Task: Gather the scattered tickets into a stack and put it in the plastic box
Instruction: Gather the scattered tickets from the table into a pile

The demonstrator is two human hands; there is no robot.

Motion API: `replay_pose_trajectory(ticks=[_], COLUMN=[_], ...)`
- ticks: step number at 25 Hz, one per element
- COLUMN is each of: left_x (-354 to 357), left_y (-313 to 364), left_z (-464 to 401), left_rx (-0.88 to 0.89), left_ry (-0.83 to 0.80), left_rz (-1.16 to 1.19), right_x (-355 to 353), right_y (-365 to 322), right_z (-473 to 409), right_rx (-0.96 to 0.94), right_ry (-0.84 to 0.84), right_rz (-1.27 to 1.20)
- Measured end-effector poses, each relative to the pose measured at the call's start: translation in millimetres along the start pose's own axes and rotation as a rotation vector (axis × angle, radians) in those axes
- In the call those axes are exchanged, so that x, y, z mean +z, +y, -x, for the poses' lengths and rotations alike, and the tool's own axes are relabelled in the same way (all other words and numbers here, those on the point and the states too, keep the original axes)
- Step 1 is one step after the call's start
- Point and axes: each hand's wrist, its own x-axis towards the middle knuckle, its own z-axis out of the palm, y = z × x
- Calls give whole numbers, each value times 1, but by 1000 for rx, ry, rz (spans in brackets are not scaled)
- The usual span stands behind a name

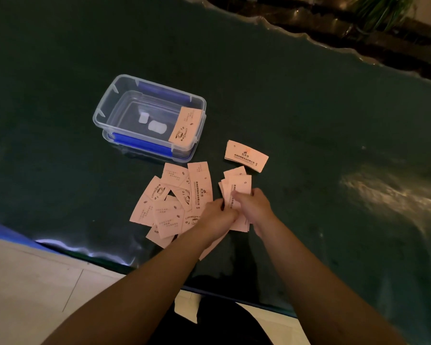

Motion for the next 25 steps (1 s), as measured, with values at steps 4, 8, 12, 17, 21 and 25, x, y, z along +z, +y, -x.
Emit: replay_pose_trajectory(ticks=[4, 8, 12, 17, 21, 25], left_x=[5, 3, -22, -67, -84, -84], left_y=[-1, -2, -8, -7, 3, 19], left_z=[0, 4, 7, -1, -4, -10], left_rx=[40, 115, 189, 56, -61, -70], left_ry=[-15, -61, 232, 458, 351, 243], left_rz=[-59, -112, -130, 11, 90, 137], right_x=[-12, -21, -24, -6, 25, 48], right_y=[19, 30, 20, -15, -40, -50], right_z=[-1, 3, 2, 5, 3, -1], right_rx=[-15, 63, 77, 76, 60, 3], right_ry=[0, -47, -99, -226, -219, -171], right_rz=[-54, -244, -419, -334, -101, 51])
